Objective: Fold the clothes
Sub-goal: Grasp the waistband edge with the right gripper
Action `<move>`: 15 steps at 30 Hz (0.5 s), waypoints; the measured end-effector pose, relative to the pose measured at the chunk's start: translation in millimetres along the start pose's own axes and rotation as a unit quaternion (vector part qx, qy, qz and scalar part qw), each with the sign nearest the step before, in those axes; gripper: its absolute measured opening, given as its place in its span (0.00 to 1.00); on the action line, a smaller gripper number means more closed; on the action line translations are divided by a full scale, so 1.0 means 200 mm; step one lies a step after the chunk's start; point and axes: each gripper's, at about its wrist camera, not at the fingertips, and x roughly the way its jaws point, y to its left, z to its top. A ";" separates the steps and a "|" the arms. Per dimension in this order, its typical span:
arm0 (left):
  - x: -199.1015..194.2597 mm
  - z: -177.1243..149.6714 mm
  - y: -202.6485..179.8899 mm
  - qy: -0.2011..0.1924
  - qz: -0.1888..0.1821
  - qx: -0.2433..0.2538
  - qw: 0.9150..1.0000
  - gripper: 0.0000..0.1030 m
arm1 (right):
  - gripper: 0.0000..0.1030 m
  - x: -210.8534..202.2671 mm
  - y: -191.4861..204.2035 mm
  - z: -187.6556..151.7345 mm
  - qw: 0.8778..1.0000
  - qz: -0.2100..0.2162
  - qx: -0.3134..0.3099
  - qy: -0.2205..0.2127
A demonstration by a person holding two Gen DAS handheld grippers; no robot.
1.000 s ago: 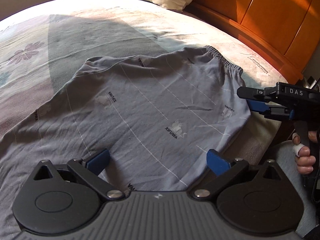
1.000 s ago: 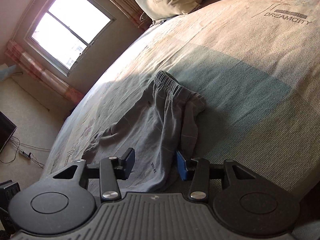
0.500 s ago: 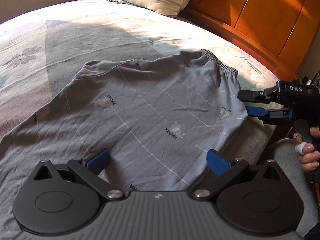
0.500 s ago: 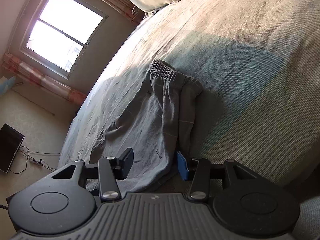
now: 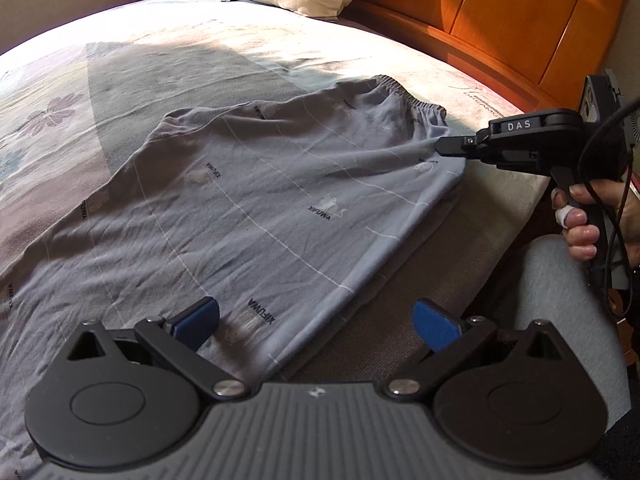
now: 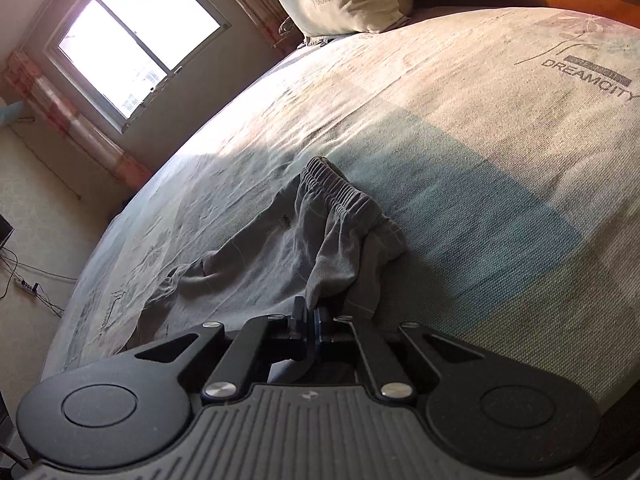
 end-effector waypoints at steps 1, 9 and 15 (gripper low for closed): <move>0.00 0.00 0.00 -0.001 0.000 0.001 1.000 0.99 | 0.04 0.00 0.00 0.00 1.000 -0.006 -0.005 -0.001; -0.03 -0.02 -0.03 -0.011 -0.001 0.007 1.000 0.99 | 0.03 -0.03 0.00 0.00 0.999 -0.028 -0.012 -0.015; -0.09 -0.02 0.02 -0.033 0.018 -0.002 0.999 0.99 | 0.03 -0.06 -0.02 0.01 0.999 -0.045 -0.006 -0.013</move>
